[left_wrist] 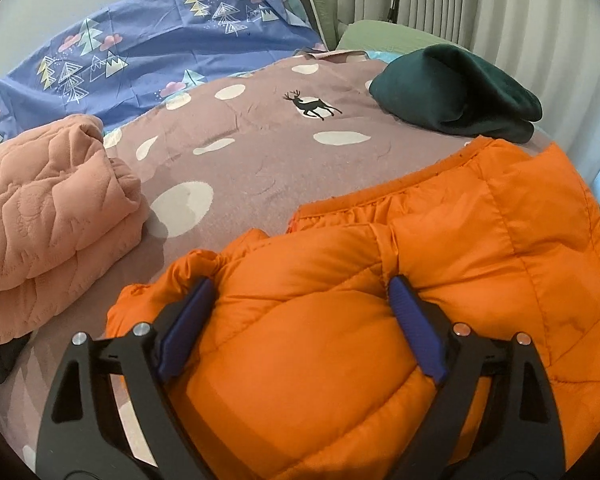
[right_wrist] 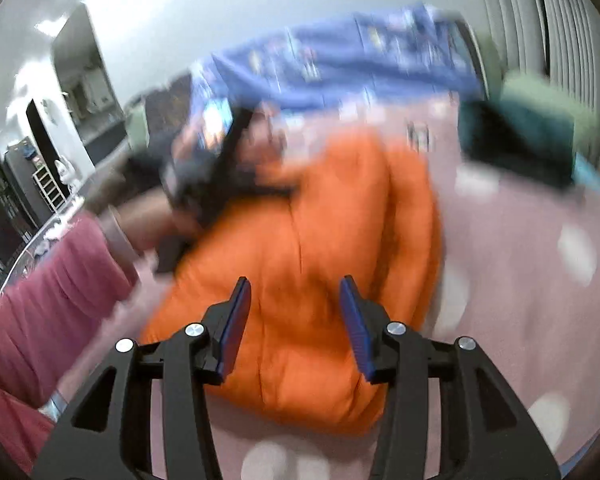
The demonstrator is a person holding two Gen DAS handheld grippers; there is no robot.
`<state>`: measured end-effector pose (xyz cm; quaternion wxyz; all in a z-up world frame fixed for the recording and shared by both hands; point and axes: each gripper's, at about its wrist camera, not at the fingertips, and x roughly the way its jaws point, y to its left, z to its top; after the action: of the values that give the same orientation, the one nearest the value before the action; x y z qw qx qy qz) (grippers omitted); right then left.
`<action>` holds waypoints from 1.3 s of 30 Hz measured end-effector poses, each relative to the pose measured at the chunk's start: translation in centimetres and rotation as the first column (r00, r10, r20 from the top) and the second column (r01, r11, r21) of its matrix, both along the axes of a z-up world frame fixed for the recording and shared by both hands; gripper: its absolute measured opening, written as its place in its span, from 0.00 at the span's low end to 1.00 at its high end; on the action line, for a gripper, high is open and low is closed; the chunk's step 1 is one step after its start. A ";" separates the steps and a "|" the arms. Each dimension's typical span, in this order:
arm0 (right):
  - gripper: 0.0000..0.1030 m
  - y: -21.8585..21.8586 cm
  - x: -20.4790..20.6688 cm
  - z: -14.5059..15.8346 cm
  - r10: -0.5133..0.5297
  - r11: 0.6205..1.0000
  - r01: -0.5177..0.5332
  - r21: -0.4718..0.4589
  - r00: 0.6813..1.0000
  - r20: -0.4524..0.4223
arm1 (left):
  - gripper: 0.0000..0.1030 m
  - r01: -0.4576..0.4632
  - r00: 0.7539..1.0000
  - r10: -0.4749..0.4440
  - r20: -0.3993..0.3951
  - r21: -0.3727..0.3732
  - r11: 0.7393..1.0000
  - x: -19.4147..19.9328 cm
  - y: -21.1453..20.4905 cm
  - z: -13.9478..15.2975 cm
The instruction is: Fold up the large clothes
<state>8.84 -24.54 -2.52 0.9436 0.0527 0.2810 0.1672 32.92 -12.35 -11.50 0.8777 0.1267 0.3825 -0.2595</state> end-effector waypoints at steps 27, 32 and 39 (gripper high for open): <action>0.11 -2.3 16.6 -11.1 -0.152 0.984 0.139 -0.111 0.981 -0.119 | 0.87 0.018 0.998 -0.015 0.053 -0.052 0.999 -0.2 0.4 -0.7; 0.11 -2.1 16.6 -11.3 -0.155 0.983 0.141 -0.119 0.981 -0.118 | 0.87 0.015 0.998 -0.011 0.060 -0.053 0.998 -0.2 0.3 -0.6; 0.11 -2.1 16.6 -11.4 -0.154 0.983 0.140 -0.116 0.980 -0.123 | 0.87 0.015 0.998 -0.012 0.058 -0.059 0.998 -0.2 0.3 -0.7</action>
<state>25.49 -26.63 -13.94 0.9343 0.0335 0.3463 0.0778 32.77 -12.06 -12.19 0.8899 0.1108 0.3483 -0.2730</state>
